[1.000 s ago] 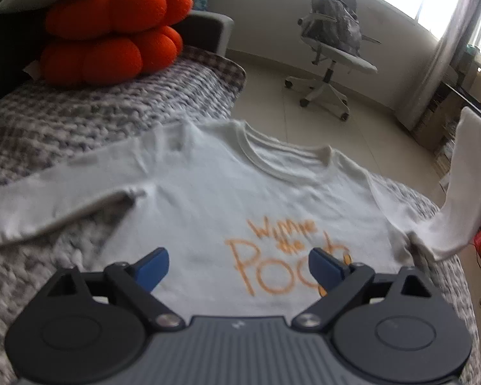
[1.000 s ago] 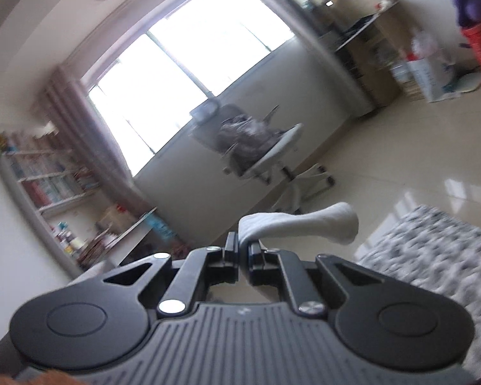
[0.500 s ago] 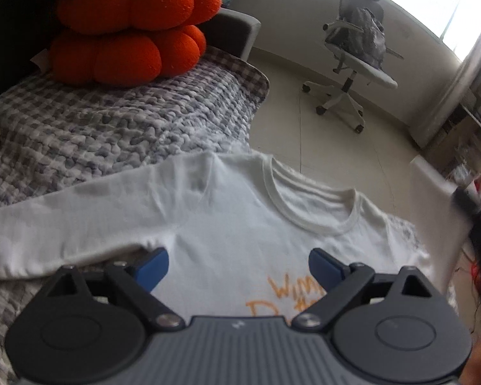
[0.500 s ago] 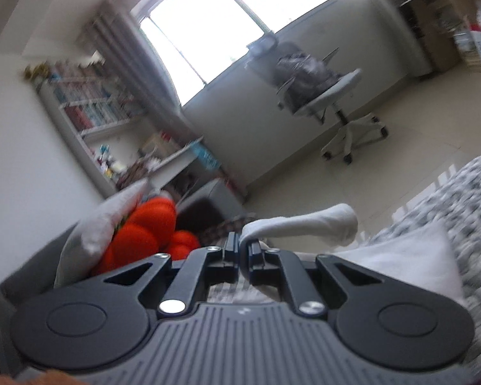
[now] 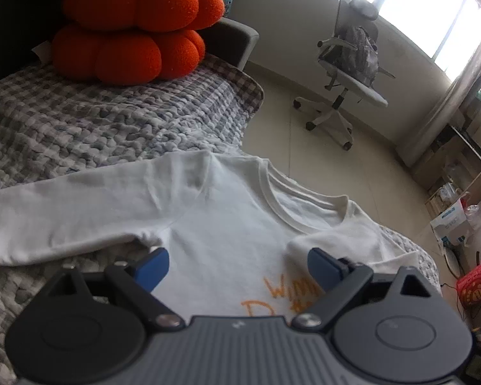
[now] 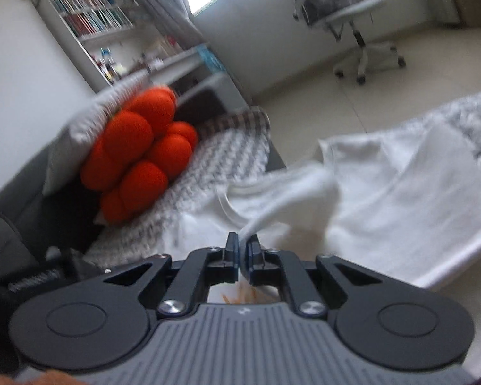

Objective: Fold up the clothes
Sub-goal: 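Carry the sleeve across the shirt body with the right tool and open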

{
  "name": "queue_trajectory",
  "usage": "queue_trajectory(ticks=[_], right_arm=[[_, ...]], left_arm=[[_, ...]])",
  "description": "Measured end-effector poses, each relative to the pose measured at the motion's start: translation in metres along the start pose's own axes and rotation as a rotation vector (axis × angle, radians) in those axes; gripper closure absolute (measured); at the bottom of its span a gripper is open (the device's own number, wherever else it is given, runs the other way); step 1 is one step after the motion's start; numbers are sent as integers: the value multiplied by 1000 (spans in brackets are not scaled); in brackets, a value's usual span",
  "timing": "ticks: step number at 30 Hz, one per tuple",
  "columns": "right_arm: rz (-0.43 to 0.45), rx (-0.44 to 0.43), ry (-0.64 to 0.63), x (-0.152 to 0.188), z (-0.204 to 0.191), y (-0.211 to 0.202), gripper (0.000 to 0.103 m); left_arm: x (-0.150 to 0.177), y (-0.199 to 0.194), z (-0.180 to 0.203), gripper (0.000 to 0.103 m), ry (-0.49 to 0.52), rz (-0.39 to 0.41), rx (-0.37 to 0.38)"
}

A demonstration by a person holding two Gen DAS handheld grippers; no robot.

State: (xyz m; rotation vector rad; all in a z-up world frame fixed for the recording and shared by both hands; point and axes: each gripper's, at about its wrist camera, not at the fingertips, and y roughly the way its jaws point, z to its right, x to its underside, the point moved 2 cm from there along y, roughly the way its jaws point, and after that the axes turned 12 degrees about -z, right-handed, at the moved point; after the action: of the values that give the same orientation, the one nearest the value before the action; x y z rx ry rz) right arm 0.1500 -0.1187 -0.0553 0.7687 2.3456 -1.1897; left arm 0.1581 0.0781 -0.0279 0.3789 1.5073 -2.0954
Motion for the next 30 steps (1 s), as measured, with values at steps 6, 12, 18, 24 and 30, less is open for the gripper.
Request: queue_trajectory(ticks=[6, 12, 18, 24, 30], right_arm=[[-126, 19, 69, 2, 14, 15, 95], [-160, -2, 87, 3, 17, 11, 88], [-145, -28, 138, -4, 23, -4, 57], [-80, -54, 194, -17, 39, -22, 56], [-10, -43, 311, -25, 68, -34, 56]], left_arm=[[5, -3, 5, 10, 31, 45, -15], [7, 1, 7, 11, 31, 51, -15], [9, 2, 8, 11, 43, 31, -26], [9, 5, 4, 13, 43, 1, -26], [9, 9, 2, 15, 18, -14, 11]])
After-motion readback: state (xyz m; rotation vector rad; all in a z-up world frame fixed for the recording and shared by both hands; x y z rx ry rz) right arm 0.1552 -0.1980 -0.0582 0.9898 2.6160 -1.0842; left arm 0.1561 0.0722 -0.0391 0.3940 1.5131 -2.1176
